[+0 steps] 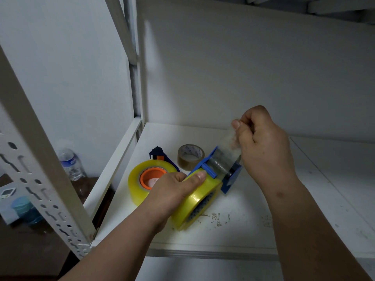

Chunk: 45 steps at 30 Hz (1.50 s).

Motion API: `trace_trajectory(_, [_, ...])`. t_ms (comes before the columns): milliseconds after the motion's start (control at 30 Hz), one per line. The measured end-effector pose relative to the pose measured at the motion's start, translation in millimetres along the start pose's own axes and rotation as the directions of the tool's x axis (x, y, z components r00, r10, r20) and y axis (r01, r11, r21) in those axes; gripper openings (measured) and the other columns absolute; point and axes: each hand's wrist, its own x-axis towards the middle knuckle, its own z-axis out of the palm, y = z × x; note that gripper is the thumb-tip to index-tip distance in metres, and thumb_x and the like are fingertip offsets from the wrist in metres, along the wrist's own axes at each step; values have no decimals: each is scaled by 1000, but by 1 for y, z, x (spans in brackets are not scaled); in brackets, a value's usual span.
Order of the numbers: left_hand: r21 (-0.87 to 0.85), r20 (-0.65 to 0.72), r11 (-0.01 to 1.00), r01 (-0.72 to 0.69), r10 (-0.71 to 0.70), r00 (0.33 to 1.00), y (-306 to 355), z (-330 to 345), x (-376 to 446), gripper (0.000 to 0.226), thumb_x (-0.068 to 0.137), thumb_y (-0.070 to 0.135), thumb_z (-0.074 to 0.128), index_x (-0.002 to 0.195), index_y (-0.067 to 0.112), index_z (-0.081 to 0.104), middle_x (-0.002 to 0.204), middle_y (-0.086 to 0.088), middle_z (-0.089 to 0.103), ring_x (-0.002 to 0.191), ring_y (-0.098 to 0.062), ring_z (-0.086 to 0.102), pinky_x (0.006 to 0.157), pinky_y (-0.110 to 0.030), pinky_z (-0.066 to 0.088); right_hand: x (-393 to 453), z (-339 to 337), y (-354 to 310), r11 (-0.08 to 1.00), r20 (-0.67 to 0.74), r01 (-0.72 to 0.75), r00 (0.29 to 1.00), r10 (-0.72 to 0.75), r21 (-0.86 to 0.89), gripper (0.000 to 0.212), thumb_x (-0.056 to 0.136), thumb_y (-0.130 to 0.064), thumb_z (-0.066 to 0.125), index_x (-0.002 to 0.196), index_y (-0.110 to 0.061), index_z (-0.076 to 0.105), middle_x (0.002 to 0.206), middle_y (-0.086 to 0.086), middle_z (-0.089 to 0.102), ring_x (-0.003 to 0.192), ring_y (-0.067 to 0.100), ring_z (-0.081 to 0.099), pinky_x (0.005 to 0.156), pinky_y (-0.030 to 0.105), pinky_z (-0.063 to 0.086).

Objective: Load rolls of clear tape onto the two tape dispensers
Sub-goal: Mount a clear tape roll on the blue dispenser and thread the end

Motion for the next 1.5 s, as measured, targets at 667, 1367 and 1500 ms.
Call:
trace_trajectory(667, [-16, -63, 1000, -27, 26, 998, -1, 3, -3, 116, 39, 84, 73, 100, -14, 59, 92, -41, 62, 70, -36, 61, 71, -52, 53, 11, -9, 12, 989, -75, -32, 996, 43, 145, 17, 94, -29, 55, 83, -16, 50, 71, 9, 62, 62, 29, 63, 60, 47, 55])
trace_trajectory(1367, [-223, -50, 969, -105, 96, 994, -3, 6, -13, 64, 57, 52, 74, 95, 1, 74, 90, -22, 76, 81, -40, 72, 77, -50, 58, 4, 14, 44, 734, 230, -471, 882, 412, 490, 20, 91, -21, 62, 77, -12, 53, 66, -1, 54, 46, 6, 52, 53, 28, 50])
trace_trajectory(1500, [-254, -57, 962, -101, 89, 994, 0, 6, -14, 66, 58, 50, 75, 99, -1, 72, 95, -25, 75, 90, -49, 69, 81, -58, 57, 1, 17, 45, 684, 275, -501, 864, 421, 530, 23, 93, -20, 59, 74, -13, 49, 64, -3, 50, 45, 2, 52, 46, 22, 47])
